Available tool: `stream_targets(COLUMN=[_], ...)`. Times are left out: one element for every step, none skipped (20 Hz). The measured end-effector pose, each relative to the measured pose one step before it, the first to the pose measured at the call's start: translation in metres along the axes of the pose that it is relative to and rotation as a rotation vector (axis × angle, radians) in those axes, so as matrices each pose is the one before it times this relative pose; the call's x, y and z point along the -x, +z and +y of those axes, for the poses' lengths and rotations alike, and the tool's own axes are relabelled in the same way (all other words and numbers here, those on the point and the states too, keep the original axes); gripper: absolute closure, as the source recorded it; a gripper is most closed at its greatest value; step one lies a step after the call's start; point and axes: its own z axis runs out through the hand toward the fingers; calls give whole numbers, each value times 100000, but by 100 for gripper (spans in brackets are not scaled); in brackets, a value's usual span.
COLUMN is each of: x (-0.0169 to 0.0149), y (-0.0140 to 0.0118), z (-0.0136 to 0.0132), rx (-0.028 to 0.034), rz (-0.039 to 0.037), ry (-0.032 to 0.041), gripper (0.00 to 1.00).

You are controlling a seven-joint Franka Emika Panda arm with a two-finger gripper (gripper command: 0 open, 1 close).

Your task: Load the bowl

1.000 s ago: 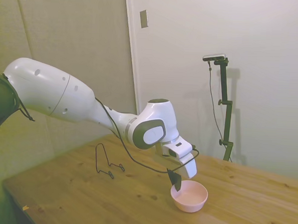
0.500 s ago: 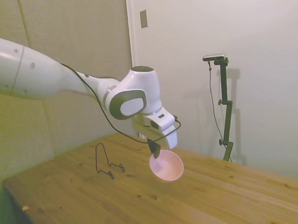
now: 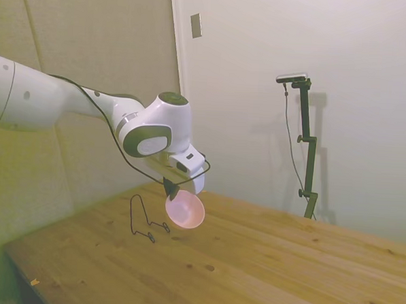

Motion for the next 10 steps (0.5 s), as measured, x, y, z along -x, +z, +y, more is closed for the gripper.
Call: stream_targets(x=[259,361,298,203,194,135,133,163,15,31], y=[114,221,211,212,243,247,233,295,46,149], z=[-17,63,184,243,328,334,194,19,-7,-43], rx=[-3004,-3334,-2303,-1445,-2100,-2535,-2925,-4086,-360,-1480], rz=[-2570,-3961,-3458,-2803,-3346,-3229,-2920,-3435,-316,-936], ry=[-890,-759,-517,352,428,491,245,-1128,-43,-378], gripper=[100,100,100,100,100,100,100,100,100,100])
